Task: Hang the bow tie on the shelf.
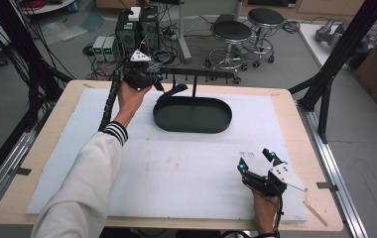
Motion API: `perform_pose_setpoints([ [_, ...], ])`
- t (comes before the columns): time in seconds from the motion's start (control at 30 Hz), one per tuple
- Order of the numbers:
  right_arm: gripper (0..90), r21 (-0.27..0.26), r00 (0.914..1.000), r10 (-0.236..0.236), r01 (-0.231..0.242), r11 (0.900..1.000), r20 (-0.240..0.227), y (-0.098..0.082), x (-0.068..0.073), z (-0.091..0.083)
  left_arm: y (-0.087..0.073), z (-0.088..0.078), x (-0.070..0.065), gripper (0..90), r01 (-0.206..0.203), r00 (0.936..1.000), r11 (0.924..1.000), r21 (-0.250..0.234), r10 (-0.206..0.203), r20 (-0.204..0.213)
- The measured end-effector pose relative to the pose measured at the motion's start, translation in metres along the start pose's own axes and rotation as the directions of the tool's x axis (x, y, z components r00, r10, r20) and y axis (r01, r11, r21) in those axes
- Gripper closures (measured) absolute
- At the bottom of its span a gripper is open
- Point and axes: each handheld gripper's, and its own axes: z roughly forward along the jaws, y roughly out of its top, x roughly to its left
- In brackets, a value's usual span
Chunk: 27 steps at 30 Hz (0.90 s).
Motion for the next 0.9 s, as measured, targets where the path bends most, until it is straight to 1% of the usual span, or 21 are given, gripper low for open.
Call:
perform_pose_setpoints([
  [0.1, 9.8, 0.000, 1.0000, -0.002, 0.002, 1.000, 0.000, 0.0000, -0.0001, 0.0000, -0.0031, -0.0004, 0.0013, 84.0, 0.011, 0.9999, 0.9999, 0.004, -0.011, 0.007],
  [0.2, 9.7, -0.001, 1.0000, -0.001, 0.001, 1.000, 0.000, 0.0000, -0.0001, -0.0001, -0.0025, -0.0010, 0.0005, 83.4, 0.000, 1.0000, 1.0000, 0.001, 0.000, 0.005],
  [0.27, 9.7, -0.001, 1.0000, 0.001, -0.001, 1.000, 0.000, 0.0000, -0.0001, -0.0001, -0.0020, -0.0012, 0.0001, 80.9, -0.004, 1.0000, 1.0000, -0.005, 0.004, 0.005],
  [0.37, 9.7, -0.001, 1.0000, 0.001, -0.001, 1.000, 0.000, 0.0000, -0.0001, -0.0001, -0.0027, -0.0012, 0.0012, 78.1, -0.008, 1.0000, 1.0000, 0.005, 0.009, -0.002],
  [0.5, 9.7, 0.000, 1.0000, 0.003, -0.003, 1.000, 0.000, -0.0001, -0.0002, -0.0003, -0.0023, -0.0027, 0.0019, 76.8, -0.004, 1.0000, 1.0000, 0.005, 0.004, -0.006],
  [0.53, 9.7, 0.001, 1.0000, 0.006, -0.006, 1.000, 0.001, 0.0000, -0.0001, -0.0003, -0.0017, -0.0039, 0.0012, 76.8, -0.009, 0.9999, 0.9999, 0.014, 0.009, -0.013],
  [0.6, 9.7, 0.000, 1.0000, 0.002, -0.002, 1.000, -0.001, -0.0001, -0.0003, -0.0002, -0.0015, -0.0045, 0.0011, 76.3, -0.011, 0.9998, 0.9998, 0.015, 0.011, -0.015],
  [0.63, 9.7, 0.001, 1.0000, 0.007, -0.007, 1.000, 0.001, -0.0001, -0.0001, -0.0003, -0.0011, -0.0050, 0.0008, 71.6, -0.010, 0.9998, 0.9998, 0.015, 0.010, -0.020],
  [0.67, 9.7, 0.000, 1.0000, 0.004, -0.004, 1.000, -0.001, -0.0001, -0.0002, -0.0003, -0.0008, -0.0058, 0.0010, 69.5, -0.011, 0.9996, 0.9998, 0.016, 0.011, -0.027],
  [0.7, 9.7, 0.000, 1.0000, 0.003, -0.003, 1.000, 0.000, -0.0001, -0.0002, -0.0003, -0.0004, -0.0063, 0.0012, 65.5, -0.010, 0.9991, 0.9997, 0.022, 0.011, -0.040],
  [0.73, 9.7, 0.000, 1.0000, 0.003, -0.003, 1.000, 0.000, -0.0001, -0.0001, -0.0002, -0.0002, -0.0067, 0.0015, 64.9, -0.007, 0.9987, 0.9997, 0.024, 0.008, -0.050],
  [0.83, 9.7, -0.001, 1.0000, 0.004, -0.004, 1.000, 0.001, -0.0001, 0.0001, -0.0004, -0.0001, -0.0084, 0.0038, 62.1, 0.006, 0.9984, 0.9998, 0.018, -0.005, -0.056],
  [0.9, 9.7, 0.001, 1.0000, 0.006, -0.006, 1.000, 0.001, -0.0001, 0.0000, -0.0005, 0.0001, -0.0098, 0.0041, 58.1, -0.001, 0.9976, 0.9998, 0.022, 0.002, -0.069],
])
